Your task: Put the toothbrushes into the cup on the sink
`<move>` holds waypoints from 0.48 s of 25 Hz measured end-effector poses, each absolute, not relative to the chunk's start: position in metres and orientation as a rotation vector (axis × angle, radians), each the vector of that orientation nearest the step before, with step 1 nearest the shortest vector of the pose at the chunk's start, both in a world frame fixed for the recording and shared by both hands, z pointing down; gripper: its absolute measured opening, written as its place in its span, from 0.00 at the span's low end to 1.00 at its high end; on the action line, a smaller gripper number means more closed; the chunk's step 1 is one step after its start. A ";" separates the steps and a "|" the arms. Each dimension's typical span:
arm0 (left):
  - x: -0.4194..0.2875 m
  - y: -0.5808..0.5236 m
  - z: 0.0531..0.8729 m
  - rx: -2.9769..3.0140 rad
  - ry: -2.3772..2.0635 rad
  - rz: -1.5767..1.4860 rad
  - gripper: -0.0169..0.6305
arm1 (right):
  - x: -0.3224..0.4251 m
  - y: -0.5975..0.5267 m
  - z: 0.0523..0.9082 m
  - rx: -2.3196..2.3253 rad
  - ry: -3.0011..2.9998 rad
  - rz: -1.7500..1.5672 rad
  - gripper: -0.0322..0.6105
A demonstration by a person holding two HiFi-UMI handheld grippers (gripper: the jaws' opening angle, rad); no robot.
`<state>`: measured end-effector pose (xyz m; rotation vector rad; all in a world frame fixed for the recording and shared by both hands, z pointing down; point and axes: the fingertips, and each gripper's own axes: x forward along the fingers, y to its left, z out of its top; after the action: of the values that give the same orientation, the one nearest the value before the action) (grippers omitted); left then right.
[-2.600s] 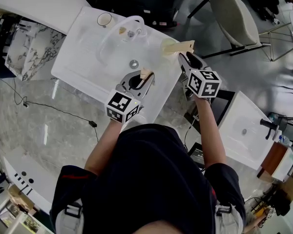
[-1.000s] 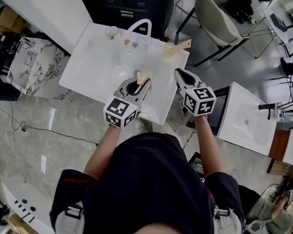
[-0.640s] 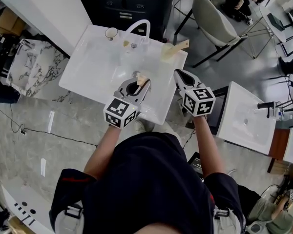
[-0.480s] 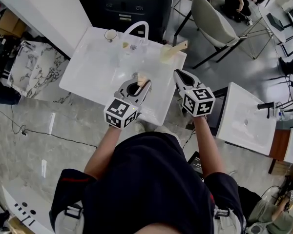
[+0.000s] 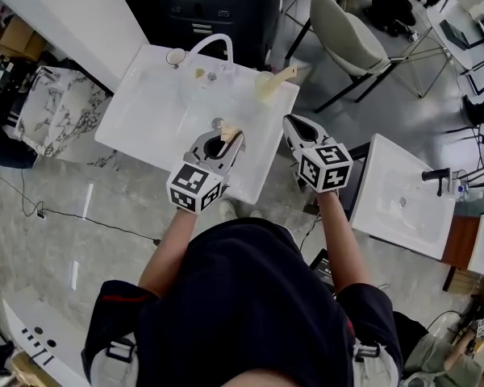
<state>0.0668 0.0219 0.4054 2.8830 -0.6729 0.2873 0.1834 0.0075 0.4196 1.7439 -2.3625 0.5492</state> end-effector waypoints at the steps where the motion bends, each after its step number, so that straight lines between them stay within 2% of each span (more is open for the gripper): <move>1: 0.069 0.025 0.405 2.881 -0.679 0.290 0.08 | 0.185 0.010 0.419 1.739 -2.366 0.549 0.12; 12: 0.082 0.055 0.407 2.877 -0.740 0.310 0.08 | 0.199 0.040 0.418 1.699 -2.414 0.538 0.12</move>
<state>0.0820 0.0553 0.4066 2.8775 -0.7396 0.3104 0.1991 0.0404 0.4180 1.6995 -2.4136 0.5382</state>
